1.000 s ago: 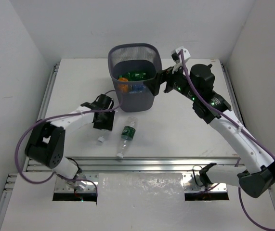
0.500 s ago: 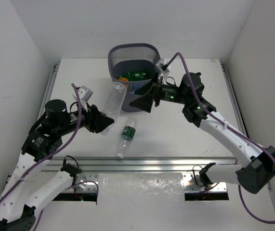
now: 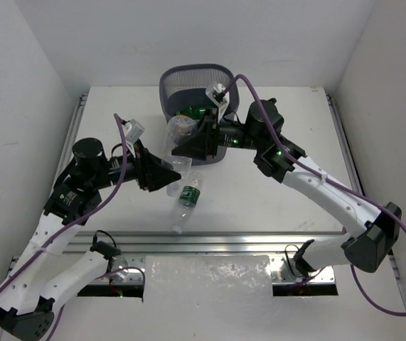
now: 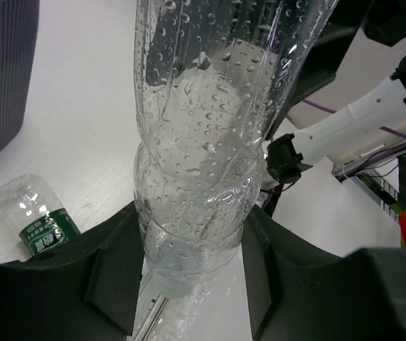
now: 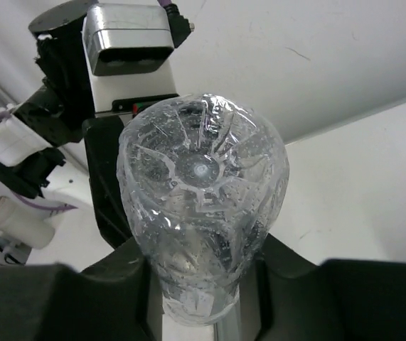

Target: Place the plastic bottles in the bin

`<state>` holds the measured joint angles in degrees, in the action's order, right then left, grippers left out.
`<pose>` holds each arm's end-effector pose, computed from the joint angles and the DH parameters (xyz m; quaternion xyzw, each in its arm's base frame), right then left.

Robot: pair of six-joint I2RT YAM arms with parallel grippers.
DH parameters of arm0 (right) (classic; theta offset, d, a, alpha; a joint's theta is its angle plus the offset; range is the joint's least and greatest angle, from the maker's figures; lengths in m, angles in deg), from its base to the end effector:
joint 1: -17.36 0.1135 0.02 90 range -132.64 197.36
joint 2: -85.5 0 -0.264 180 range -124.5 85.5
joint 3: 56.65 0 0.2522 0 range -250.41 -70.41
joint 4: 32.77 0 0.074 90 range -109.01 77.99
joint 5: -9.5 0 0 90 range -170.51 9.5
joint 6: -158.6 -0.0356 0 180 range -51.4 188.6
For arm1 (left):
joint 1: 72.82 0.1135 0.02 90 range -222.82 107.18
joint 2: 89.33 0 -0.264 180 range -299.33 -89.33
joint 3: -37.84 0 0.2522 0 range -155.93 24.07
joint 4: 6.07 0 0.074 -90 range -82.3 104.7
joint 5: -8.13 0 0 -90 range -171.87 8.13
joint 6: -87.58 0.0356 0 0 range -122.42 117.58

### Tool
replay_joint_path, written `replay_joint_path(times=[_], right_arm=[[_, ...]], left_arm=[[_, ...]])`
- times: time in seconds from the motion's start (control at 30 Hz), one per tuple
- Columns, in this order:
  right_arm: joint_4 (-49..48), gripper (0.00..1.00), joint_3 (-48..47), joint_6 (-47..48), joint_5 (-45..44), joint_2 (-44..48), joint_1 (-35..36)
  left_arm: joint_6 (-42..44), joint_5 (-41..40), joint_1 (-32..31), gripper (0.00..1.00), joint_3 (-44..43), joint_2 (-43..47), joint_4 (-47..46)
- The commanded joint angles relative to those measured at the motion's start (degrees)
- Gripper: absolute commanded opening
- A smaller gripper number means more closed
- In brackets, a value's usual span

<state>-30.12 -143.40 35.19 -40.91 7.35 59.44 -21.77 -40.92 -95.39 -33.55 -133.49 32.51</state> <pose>0.2194 0.2286 0.4201 -0.2985 0.6091 0.6071 0.4139 0.1330 -0.0806 0.3930 0.2419 0.7182 -0.4651 0.4576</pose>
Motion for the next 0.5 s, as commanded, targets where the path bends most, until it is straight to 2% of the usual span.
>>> replay_joint_path(times=[0.0, 0.03, 0.07, 0.1, 0.23, 0.27, 0.3, 0.4, 0.47], right_arm=[[3.2, 0.23, -5.5, 5.2, -7.6, -0.9, 0.3], [6.2, 0.01, -6.9, 6.2, -9.6, -1.7, 0.3], [7.6, 0.0, -8.9, 6.9, -11.4, -2.1, 0.3], [9.1, 0.0, -9.6, 7.8, -12.9, -2.2, 0.3], [14.5, 0.0, -16.2, 14.6, -32.5, -3.9, 0.0], [15.5, 0.0, -20.4, 16.1, -39.3, -5.1, -0.4], [17.4, 0.0, -22.8, 18.6, -41.8, -6.5, -1.5], [19.2, 0.0, -31.6, 21.6, -46.1, -13.2, -4.4], [19.9, 0.05, -37.6, 22.3, -45.9, -19.2, -6.0]], left_arm=[[1.5, 0.3, -0.3, 0.3, -1.0, 0.5, -3.8], [1.6, -1.0, -0.3, 0.34, -1.1, 0.7, -3.4], [1.4, -3.6, -0.3, 0.98, -1.2, 1.2, -2.6], [2.0, -9.9, -0.3, 1.0, -1.4, 1.2, -1.4], [4.8, -27.3, -0.3, 1.0, -1.4, 1.9, 8.9], [5.8, -29.3, -0.3, 1.0, -0.4, 2.4, 9.8], [6.2, -30.9, -0.3, 1.0, 1.7, 2.5, 10.6], [5.6, -30.9, -0.3, 1.0, 4.7, 0.5, 10.3], [4.2, -29.1, -0.4, 1.0, 5.8, -2.7, 8.5]])
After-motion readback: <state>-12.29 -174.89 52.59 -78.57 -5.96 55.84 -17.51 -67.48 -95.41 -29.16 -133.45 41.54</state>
